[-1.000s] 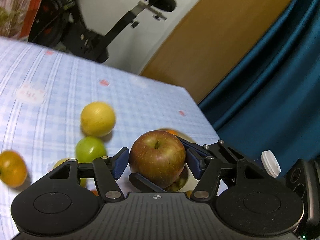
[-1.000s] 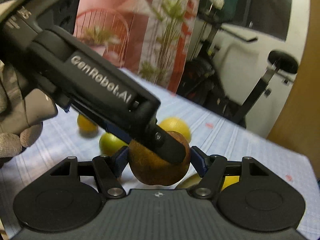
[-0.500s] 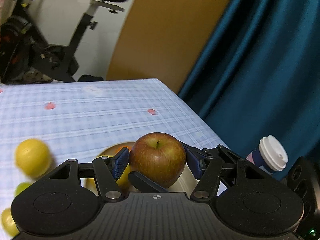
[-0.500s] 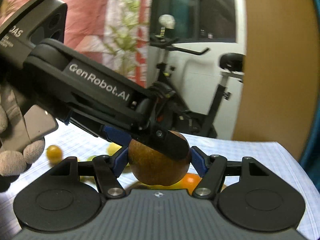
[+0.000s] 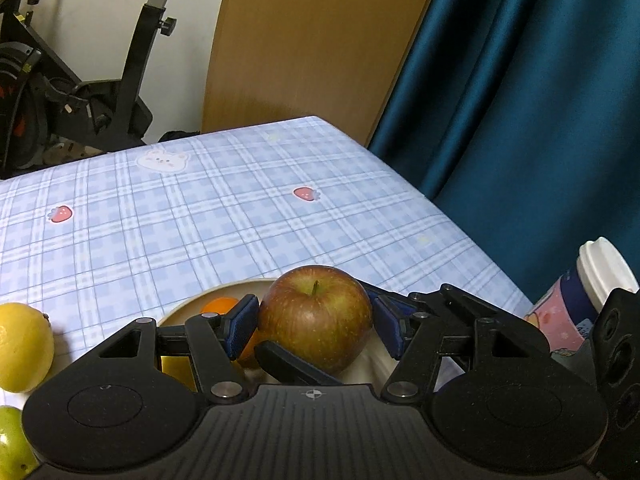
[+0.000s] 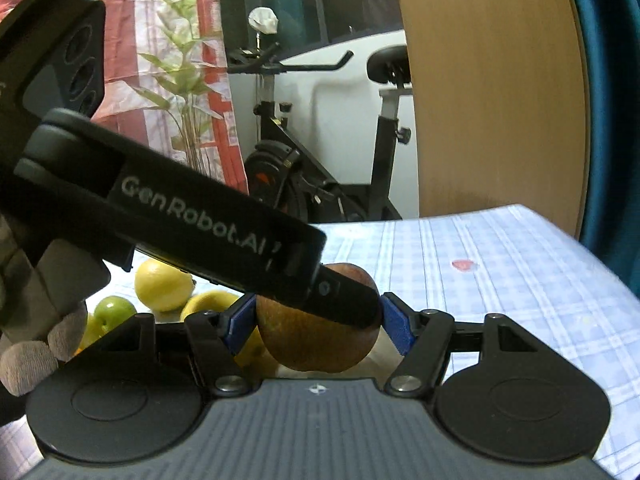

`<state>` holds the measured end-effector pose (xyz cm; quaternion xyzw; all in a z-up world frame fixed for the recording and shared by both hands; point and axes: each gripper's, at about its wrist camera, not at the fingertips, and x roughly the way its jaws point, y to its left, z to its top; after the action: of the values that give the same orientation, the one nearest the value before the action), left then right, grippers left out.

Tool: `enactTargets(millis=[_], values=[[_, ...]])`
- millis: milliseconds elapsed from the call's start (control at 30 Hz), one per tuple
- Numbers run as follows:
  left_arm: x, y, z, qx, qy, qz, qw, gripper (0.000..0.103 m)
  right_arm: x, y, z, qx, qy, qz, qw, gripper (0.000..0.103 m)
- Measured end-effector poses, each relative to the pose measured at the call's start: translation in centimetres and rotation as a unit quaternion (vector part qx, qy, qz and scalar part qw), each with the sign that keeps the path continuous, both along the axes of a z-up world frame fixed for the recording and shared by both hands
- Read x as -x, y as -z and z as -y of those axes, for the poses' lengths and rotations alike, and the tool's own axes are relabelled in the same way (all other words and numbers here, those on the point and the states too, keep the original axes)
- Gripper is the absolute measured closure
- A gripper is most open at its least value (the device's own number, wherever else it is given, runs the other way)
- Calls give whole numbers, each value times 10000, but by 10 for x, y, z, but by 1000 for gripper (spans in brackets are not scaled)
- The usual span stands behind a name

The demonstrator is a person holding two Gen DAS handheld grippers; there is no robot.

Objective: Organize fruits
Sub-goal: 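Carry the red apple onto the plate and open the left gripper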

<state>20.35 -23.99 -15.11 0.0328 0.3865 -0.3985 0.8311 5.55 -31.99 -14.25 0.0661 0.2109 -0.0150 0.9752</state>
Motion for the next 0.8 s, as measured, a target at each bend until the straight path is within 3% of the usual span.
enactTargets(millis=[333, 800], values=[[4, 3, 2, -151, 70, 110, 9998, 39, -9, 4, -1, 125, 167, -353, 9992, 35], [0, -15, -27, 134, -271, 166, 9994, 40, -12, 8, -5, 315, 319, -609, 9971, 34]])
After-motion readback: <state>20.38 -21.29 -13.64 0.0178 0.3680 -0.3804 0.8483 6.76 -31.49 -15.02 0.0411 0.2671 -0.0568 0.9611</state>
